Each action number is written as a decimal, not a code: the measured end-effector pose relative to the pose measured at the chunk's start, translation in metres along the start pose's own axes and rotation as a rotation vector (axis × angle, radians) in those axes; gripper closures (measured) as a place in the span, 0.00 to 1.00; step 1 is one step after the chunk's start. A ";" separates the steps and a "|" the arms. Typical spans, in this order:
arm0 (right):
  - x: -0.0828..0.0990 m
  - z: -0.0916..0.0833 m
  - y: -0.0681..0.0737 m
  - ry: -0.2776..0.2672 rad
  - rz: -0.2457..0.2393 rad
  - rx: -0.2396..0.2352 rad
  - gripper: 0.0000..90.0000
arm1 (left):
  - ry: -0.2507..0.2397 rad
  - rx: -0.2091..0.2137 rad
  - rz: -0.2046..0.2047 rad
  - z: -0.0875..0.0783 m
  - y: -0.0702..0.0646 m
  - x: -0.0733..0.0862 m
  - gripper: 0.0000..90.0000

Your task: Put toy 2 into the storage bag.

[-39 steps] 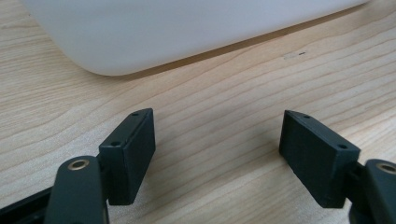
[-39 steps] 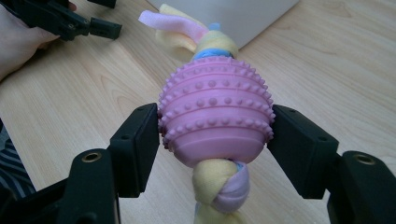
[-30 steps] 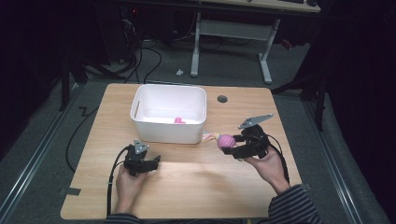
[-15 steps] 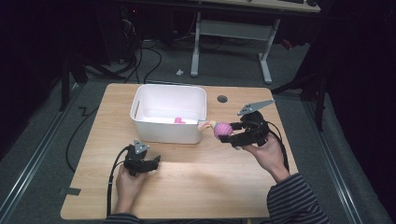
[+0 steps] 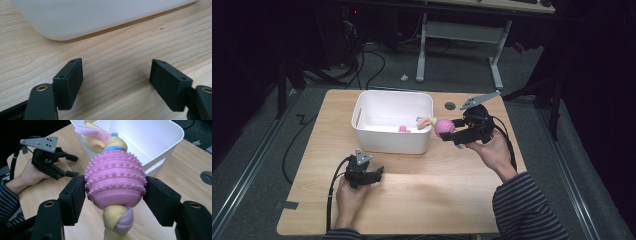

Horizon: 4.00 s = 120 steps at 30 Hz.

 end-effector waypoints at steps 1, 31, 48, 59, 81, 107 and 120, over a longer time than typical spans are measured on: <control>-0.002 0.001 -0.001 0.002 -0.005 0.001 0.39 | 0.000 0.000 0.000 0.000 0.000 0.000 0.30; -0.059 0.043 -0.022 0.025 -0.014 -0.009 0.39 | 0.000 0.001 0.000 0.000 0.000 0.000 0.30; -0.076 0.076 -0.032 0.069 -0.021 0.000 0.39 | 0.000 0.000 0.000 0.000 0.000 0.000 0.30; -0.076 0.109 -0.028 0.133 -0.043 -0.017 0.39 | 0.002 0.000 0.002 0.000 0.000 0.000 0.30; -0.074 0.141 -0.009 0.223 -0.081 -0.055 0.38 | 0.002 0.001 0.003 0.000 0.000 0.000 0.30; -0.059 0.082 -0.020 0.103 -0.063 0.061 0.37 | 0.001 0.002 0.002 0.000 0.000 0.000 0.30; -0.038 0.041 -0.029 0.026 -0.029 0.090 0.38 | 0.001 0.002 0.002 0.000 0.000 0.000 0.29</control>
Point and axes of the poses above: each handheld gripper's, and its own axes: z roughly forward along the jaws, x roughly out of its underside, y roughly to its left, the point moved 3 cm from there along z, roughly forward along the jaws, and after that the axes turned 7 degrees about -x, right-handed, at the moved point
